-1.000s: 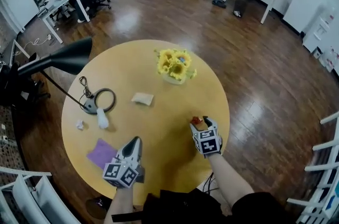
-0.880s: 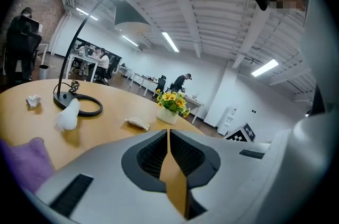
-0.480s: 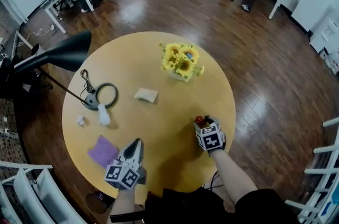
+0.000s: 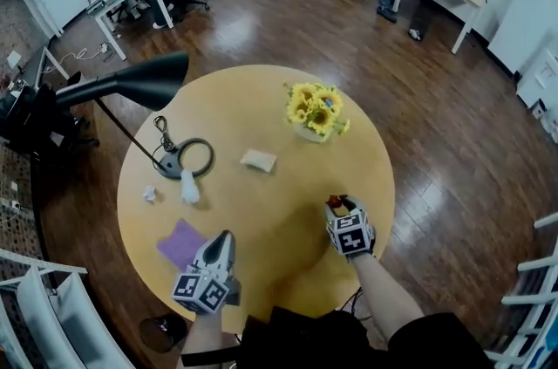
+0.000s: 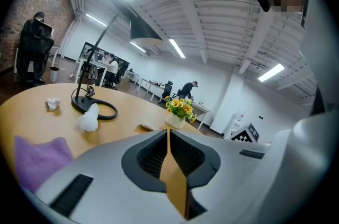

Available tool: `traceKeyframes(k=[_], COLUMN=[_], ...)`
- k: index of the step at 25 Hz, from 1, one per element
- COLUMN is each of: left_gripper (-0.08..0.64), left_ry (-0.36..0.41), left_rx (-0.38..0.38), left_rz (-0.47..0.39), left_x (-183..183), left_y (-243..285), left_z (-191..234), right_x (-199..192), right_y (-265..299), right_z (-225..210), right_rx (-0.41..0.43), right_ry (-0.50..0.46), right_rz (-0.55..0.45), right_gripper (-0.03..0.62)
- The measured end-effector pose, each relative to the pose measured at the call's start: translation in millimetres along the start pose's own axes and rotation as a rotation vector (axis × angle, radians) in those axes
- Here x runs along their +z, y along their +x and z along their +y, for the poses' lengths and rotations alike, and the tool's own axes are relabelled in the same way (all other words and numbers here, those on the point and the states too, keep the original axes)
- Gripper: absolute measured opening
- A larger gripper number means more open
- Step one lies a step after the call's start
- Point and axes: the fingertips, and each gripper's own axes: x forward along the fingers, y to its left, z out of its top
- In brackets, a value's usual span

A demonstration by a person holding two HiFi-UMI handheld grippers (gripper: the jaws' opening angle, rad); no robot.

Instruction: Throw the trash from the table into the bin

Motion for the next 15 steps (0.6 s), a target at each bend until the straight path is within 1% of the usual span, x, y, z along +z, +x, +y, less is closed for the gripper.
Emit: traceKeyframes(k=[4,7,9,11,13,15], left_gripper=[0.018,0.018,0.018,0.018,0.018,0.018], left_ry=[0.031,0.042,0.054,0.063,0.085,0.125], left_rx=[0.021,0.057,0.104,0.167,0.226,0.283], left_rz=[-0.055,-0.101,-0.140,-0.194,-0.253,-0.308], left_x=[25.1,44.9,63.7,83.1,101.3,117.2], left_y=[-35.3,-77.0,-115.0,-157.4,-193.4,-226.2], left_z=[11.6,31.1,49.1,69.2,90.0,109.1], right_x=[34.1,56.0,74.5,91.4,112.3,137.3], right_y=[-19.4,-33.8,-45.2,-55.0,-59.3,-65.5], right_z=[25.5,56.6,89.8,131.4,176.3,223.4], right_rx=[-0.010,-0.010,0.010,0.045,0.099,0.166], right_ry=[-0.040,-0.075,-0.090,-0.122,-0.160,-0.192], right_rz=[-0.114,-0.181,-0.231,-0.280,-0.334,-0.399], right_gripper=[0.178,0.178,0.178,0.178,0.178,0.178])
